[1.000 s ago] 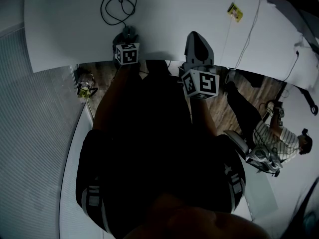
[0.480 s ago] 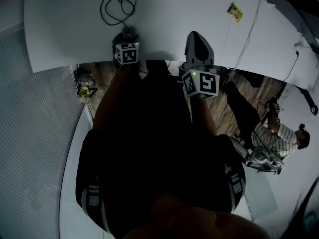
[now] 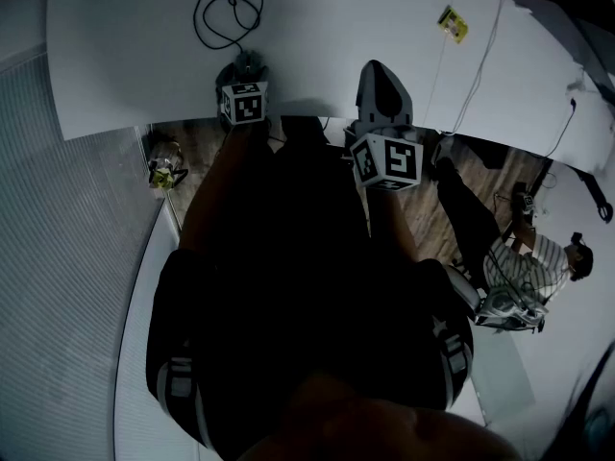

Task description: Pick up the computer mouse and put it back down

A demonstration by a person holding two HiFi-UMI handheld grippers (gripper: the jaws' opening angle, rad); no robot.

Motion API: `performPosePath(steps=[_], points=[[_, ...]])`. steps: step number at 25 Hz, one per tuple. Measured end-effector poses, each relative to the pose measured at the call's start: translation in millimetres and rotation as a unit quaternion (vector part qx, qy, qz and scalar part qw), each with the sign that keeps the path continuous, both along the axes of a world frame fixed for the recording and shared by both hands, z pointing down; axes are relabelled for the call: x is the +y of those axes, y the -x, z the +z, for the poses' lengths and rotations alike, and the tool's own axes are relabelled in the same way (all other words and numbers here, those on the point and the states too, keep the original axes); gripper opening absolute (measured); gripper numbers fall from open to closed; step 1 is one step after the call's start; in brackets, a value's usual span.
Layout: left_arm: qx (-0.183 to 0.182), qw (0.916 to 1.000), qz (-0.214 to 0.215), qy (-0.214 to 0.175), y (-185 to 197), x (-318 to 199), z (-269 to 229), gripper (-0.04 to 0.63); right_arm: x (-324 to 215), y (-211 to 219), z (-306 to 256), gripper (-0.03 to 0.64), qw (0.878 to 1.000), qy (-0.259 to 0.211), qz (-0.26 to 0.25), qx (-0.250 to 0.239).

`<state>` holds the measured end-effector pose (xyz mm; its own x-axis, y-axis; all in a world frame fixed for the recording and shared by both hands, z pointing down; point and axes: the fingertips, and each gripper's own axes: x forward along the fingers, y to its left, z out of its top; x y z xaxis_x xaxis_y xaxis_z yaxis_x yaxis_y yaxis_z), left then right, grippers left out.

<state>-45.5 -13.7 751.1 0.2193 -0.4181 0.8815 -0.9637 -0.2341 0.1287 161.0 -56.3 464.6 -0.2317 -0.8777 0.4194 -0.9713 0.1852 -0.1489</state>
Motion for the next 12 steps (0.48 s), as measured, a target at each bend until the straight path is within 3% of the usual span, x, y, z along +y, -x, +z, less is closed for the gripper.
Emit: performPosePath(steps=[12], points=[[0.023, 0.9989, -0.029, -0.028, 14, -4, -33, 0.311, 0, 8, -3, -0.002, 1.000, -0.004, -0.009, -0.001]])
